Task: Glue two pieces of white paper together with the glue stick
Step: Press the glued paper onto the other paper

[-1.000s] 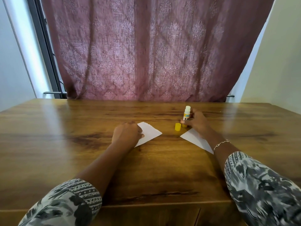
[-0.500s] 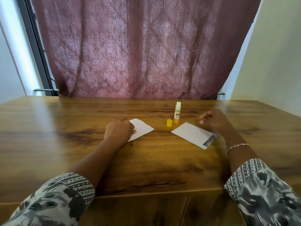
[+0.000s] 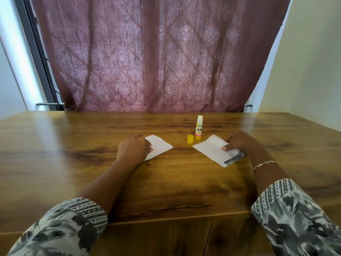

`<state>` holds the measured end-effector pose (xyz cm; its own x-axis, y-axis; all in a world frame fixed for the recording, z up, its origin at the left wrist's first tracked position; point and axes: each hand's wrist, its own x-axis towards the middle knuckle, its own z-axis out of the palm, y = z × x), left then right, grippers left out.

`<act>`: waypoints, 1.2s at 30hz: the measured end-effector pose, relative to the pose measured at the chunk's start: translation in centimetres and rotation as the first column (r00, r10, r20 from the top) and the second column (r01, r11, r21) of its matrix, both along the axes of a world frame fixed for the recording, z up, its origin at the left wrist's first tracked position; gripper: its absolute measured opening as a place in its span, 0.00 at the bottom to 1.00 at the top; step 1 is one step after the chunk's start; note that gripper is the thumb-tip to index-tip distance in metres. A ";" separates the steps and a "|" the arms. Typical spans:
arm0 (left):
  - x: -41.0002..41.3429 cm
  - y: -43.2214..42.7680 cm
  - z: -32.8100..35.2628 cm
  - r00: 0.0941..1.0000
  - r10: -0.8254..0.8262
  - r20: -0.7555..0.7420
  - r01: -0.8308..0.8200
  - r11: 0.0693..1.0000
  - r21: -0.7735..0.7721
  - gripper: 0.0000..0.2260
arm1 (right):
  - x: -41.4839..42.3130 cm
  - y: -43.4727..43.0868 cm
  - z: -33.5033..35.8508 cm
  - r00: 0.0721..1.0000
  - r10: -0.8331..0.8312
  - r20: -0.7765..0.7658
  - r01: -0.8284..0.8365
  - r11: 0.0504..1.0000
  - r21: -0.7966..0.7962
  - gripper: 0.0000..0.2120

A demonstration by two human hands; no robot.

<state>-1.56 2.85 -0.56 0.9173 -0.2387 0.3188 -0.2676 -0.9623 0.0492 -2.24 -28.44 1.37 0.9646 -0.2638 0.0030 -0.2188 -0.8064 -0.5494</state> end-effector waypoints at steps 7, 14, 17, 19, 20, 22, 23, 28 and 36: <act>-0.2 0.0 0.0 1.000 0.001 0.026 -0.002 1.000 0.012 0.14 | -0.7 0.3 0.4 0.997 0.047 0.060 -0.052 0.996 0.075 0.13; -0.3 -0.1 0.1 0.997 -0.005 0.078 0.001 0.999 0.040 0.15 | -3.2 2.0 4.0 0.959 0.154 0.239 -0.228 0.918 0.324 0.09; -0.3 -0.1 0.5 0.984 0.014 0.178 -0.004 0.998 -0.058 0.15 | -4.5 4.2 6.3 0.910 0.239 0.340 -0.346 0.889 0.301 0.09; -0.4 0.0 0.7 0.973 0.011 0.229 0.018 0.992 -0.126 0.15 | -4.9 5.9 7.6 0.874 0.278 0.399 -0.395 0.884 0.251 0.10; -0.5 0.1 0.8 0.969 0.011 0.249 0.025 0.990 -0.142 0.14 | -4.9 6.8 8.3 0.851 0.300 0.430 -0.414 0.888 0.198 0.11; -0.4 0.3 0.8 0.959 0.025 0.281 0.023 0.986 -0.166 0.13 | -4.5 8.9 9.2 0.791 0.349 0.503 -0.433 0.899 0.057 0.12; -0.3 0.6 0.8 0.955 0.034 0.294 0.023 0.982 -0.188 0.13 | -4.1 10.1 9.4 0.750 0.369 0.549 -0.434 0.901 -0.013 0.13; -0.2 1.7 1.3 0.993 -0.048 0.105 0.115 0.369 -0.922 0.21 | -1.4 14.4 6.6 0.417 0.558 0.717 -0.341 0.828 -0.446 0.06; -0.4 2.8 1.8 0.994 -0.110 0.017 0.025 0.077 -0.997 0.05 | 1.4 15.5 0.7 0.223 0.774 0.592 -0.089 0.621 -0.779 0.03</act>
